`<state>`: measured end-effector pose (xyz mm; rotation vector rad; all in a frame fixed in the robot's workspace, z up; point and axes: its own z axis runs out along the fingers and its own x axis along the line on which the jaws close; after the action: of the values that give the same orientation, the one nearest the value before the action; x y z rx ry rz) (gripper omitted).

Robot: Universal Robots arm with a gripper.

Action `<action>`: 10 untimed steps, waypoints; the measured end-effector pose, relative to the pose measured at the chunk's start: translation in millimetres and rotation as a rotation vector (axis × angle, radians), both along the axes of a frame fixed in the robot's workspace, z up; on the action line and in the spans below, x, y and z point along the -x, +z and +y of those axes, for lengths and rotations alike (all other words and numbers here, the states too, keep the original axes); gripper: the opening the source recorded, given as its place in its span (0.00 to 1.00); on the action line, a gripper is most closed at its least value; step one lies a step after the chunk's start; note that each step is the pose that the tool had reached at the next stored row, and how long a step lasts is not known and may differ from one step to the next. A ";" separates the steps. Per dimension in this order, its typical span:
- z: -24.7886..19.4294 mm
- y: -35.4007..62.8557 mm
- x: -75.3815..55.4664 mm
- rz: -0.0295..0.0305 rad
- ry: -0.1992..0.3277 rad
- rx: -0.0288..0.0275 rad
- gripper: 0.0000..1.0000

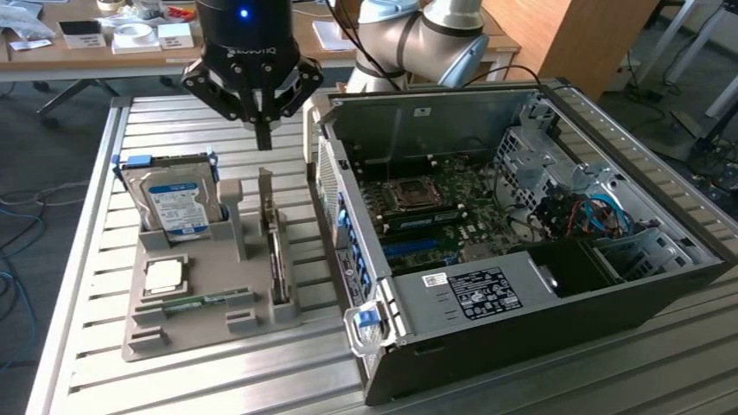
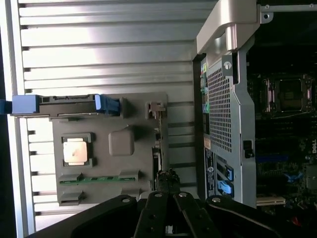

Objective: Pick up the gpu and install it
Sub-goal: 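Reach for the gpu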

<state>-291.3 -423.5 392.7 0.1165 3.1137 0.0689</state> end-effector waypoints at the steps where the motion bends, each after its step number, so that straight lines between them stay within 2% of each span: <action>1: -2.6 0.0 0.1 0.0000 0.000 0.0000 0.11; 6: -14.3 -0.2 0.4 0.0000 0.000 0.0001 0.11; 10: -18.8 -0.5 0.4 0.0000 0.000 0.0005 0.11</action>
<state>-291.7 -442.4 392.2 0.1166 3.1137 0.0681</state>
